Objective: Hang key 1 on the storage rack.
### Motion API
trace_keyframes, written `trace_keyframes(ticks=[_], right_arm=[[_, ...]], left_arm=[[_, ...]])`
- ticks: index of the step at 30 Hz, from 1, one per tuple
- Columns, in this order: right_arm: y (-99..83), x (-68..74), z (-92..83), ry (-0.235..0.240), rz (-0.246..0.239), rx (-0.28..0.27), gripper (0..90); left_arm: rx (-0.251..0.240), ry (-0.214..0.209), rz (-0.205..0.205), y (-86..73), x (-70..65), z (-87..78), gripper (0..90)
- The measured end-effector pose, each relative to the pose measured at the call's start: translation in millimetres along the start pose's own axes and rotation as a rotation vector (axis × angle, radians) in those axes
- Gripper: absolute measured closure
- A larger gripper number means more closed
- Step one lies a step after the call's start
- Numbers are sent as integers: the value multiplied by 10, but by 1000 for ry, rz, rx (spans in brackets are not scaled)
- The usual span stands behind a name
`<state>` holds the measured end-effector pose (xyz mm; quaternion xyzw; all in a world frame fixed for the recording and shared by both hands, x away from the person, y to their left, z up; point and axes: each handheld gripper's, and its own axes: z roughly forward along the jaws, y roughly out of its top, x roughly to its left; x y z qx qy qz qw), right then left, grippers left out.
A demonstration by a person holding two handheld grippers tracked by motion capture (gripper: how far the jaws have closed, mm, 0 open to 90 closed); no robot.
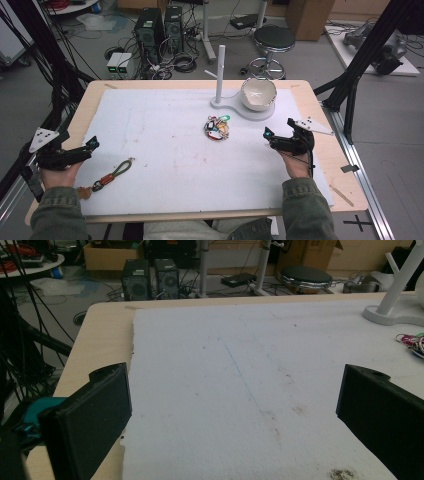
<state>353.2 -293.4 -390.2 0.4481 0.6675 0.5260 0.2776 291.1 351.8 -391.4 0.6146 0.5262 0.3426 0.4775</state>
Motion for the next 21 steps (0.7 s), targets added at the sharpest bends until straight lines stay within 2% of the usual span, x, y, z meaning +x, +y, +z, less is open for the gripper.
trace_keyframes(ticks=[15, 21], right_arm=[[-15, 16, 33, 8, -16, 21, 7], [-20, 21, 40, 15, -23, 26, 7]], left_arm=[[10, -20, -7, 31, 14, -27, 17], [45, -44, -6, 40, -18, -17, 17]])
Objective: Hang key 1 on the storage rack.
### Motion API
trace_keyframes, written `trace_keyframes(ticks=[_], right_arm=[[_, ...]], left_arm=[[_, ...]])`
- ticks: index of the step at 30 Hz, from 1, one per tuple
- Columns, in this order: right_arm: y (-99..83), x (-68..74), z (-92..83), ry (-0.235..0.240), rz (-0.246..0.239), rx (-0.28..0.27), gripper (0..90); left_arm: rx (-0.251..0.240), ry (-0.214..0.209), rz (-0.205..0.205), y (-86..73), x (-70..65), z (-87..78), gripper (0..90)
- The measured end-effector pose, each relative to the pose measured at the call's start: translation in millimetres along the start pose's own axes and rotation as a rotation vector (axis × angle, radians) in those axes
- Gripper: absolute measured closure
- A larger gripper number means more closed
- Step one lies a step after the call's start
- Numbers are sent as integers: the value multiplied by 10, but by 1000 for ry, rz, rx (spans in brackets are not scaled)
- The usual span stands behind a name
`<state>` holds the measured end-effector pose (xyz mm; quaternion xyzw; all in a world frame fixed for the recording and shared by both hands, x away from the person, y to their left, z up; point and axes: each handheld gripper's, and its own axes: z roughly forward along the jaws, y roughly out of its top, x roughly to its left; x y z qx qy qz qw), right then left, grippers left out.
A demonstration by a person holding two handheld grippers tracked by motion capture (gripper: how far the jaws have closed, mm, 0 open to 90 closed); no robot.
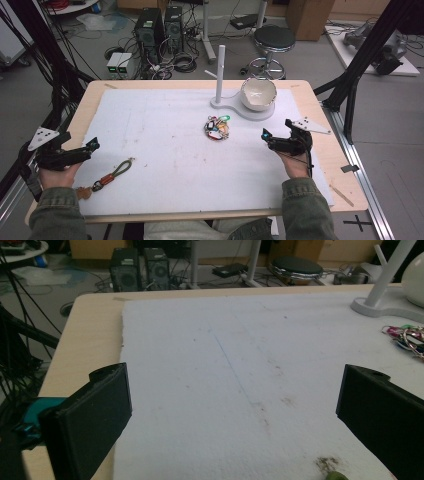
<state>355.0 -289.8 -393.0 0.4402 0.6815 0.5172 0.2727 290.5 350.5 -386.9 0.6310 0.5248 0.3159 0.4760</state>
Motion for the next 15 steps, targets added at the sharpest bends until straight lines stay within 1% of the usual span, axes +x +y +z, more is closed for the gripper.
trace_keyframes(ticks=[1, 4, 7, 15], right_arm=[[-1, 2, 2, 2, 1, 1, 7], [-2, 7, 5, 5, -3, 3, 7], [-3, 11, 8, 7, -3, 6, 7], [-6, 17, 20, 17, -9, 11, 7]], left_arm=[[9, -14, 13, 18, -35, -2, 17], [19, -24, 22, 27, -59, -3, 17], [44, -43, 37, 27, -94, 6, 17], [90, -69, 65, 12, -156, -9, 17]])
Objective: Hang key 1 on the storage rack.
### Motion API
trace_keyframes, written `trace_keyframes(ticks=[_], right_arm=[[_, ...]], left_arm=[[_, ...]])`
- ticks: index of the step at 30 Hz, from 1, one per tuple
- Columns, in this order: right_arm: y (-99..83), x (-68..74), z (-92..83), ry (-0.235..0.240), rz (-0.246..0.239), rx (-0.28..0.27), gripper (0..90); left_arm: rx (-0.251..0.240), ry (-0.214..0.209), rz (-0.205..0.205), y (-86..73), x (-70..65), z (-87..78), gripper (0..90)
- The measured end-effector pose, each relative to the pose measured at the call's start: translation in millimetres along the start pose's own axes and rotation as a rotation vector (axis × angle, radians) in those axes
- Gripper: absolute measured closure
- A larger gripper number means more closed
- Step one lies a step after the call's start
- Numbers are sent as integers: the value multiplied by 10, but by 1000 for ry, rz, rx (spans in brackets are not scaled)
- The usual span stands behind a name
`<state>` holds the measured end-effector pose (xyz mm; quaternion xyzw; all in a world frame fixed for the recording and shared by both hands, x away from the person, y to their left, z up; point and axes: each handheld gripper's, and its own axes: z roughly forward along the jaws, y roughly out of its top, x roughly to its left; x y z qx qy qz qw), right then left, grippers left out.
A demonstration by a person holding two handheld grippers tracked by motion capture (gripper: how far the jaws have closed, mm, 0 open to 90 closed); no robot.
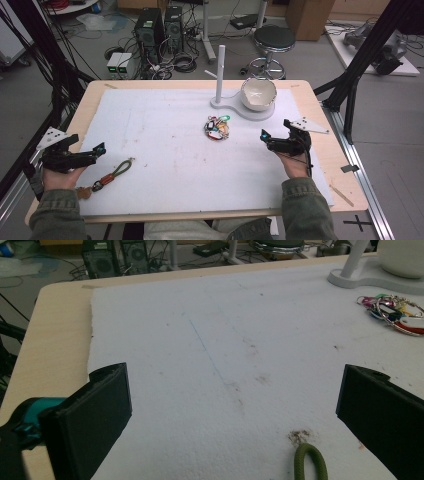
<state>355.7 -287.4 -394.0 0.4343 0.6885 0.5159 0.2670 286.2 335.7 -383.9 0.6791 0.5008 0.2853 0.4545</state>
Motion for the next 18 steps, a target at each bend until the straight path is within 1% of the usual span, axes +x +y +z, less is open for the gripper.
trace_keyframes(ticks=[3, 7, 9, 11, 12, 14, 15, 17, 18], right_arm=[[-3, 6, 7, 7, -5, 5, 7], [-4, 13, 11, 11, -5, 11, 7], [-5, 13, 12, 13, -12, 9, 7], [-4, 14, 12, 12, -16, 9, 7], [-4, 14, 12, 12, -16, 9, 7], [-4, 13, 12, 12, -17, 9, 7], [-4, 15, 12, 14, -15, 10, 7], [-5, 15, 13, 15, -16, 10, 7], [-7, 17, 15, 17, -15, 18, 7]], left_arm=[[23, -15, 11, -8, -36, -1, 17], [71, -43, 27, -28, -80, 14, 18], [103, -63, 44, -45, -113, 27, 18], [112, -66, 50, -53, -127, 29, 23], [130, -78, 64, -69, -148, 35, 27], [153, -90, 72, -79, -162, 42, 27], [153, -90, 72, -79, -162, 42, 27], [184, -107, 81, -92, -179, 58, 27], [210, -115, 89, -101, -194, 72, 27]])
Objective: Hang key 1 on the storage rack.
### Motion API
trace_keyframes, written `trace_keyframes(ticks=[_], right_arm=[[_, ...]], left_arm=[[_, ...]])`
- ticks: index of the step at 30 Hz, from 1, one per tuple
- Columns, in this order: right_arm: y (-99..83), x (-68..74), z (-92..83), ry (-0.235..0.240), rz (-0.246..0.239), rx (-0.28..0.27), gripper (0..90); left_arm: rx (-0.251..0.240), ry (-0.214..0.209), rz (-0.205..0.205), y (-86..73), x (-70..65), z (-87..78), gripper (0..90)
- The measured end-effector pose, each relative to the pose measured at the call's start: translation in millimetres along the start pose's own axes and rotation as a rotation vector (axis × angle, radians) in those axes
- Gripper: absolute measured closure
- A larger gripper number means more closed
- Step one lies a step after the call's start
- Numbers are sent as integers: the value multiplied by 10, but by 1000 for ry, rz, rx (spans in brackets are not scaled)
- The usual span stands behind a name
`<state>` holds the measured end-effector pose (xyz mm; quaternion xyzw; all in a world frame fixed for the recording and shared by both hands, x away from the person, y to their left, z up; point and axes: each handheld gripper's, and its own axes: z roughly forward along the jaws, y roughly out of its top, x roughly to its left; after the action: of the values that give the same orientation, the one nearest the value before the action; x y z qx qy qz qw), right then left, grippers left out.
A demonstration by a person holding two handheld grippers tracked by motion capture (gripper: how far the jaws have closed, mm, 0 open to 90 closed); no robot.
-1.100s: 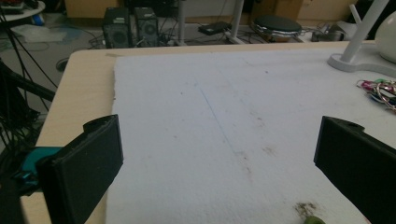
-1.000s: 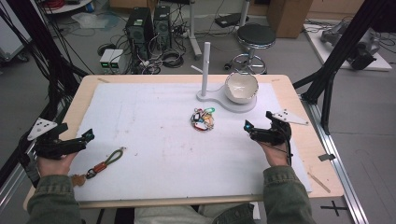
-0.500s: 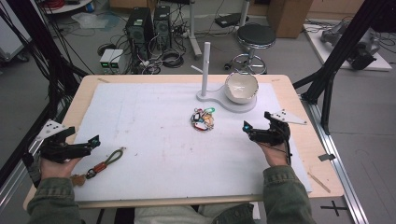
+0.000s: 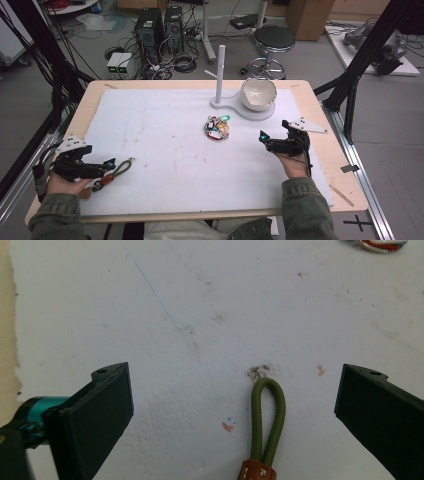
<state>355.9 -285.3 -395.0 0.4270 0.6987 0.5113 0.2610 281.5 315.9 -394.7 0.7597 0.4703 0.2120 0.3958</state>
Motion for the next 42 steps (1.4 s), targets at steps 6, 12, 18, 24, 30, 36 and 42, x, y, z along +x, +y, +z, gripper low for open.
trace_keyframes(ticks=[6, 12, 18, 24, 30, 36, 42], right_arm=[[-2, 7, 10, 6, -1, 5, 7], [-2, 6, 10, 5, -6, 4, 7], [-5, 9, 14, 5, -6, 7, 7], [-5, 7, 14, 0, -9, 6, 7], [-6, 10, 16, 0, -9, 8, 7], [-8, 18, 22, 0, -15, 11, 7], [-9, 20, 22, -5, -20, 11, 7]], left_arm=[[91, -49, 29, -10, -40, 81, 27], [139, -68, 30, -26, -36, 100, 27], [201, -71, 36, -71, -19, 117, 27], [250, -83, 48, -86, -37, 143, 27], [323, -95, 93, -129, -57, 180, 80], [356, -108, 112, -151, -72, 193, 147], [394, -121, 166, -191, -120, 205, 251]])
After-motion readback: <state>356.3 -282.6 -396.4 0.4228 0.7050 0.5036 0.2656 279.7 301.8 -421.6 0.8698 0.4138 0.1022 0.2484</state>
